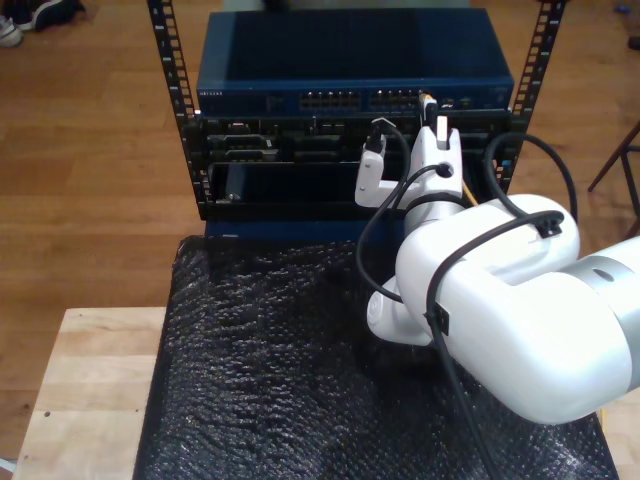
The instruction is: Grab the cable and plug it in
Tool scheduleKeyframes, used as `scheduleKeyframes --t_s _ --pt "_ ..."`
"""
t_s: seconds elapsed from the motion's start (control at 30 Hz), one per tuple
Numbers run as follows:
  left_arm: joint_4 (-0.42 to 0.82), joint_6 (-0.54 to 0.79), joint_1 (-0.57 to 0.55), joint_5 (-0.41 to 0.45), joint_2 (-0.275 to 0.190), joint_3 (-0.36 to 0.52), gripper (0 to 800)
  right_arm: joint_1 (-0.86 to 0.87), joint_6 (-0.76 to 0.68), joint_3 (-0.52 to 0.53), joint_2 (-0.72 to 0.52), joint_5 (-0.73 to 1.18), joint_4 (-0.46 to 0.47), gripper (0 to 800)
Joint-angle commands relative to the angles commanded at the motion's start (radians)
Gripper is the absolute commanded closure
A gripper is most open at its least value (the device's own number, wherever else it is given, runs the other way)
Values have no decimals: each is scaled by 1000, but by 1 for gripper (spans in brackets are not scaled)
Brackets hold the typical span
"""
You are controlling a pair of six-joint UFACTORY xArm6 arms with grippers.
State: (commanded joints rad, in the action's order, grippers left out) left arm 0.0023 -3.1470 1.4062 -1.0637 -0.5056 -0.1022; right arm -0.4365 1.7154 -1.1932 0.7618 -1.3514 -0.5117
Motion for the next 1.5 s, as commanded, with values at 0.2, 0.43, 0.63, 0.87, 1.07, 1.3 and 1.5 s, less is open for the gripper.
scheduleKeyframes --t_s 0.2,0.43,0.63,0.87,1.07,1.3,1.5 --pt "2 0 0 0 0 0 0 2 15 -12 6 0 0 800" --pt "0 0 0 0 0 0 0 5 15 -14 12 0 0 800" --pt "0 0 0 0 0 0 0 8 15 -12 12 0 0 800" --pt "0 0 0 0 0 -2 0 8 15 -14 12 0 0 800" --pt "2 0 0 0 0 0 0 9 14 -12 12 0 0 800" --pt "0 0 0 0 0 0 0 15 14 -12 12 0 0 800" --pt "0 0 0 0 0 0 0 17 14 -9 12 -2 0 800"
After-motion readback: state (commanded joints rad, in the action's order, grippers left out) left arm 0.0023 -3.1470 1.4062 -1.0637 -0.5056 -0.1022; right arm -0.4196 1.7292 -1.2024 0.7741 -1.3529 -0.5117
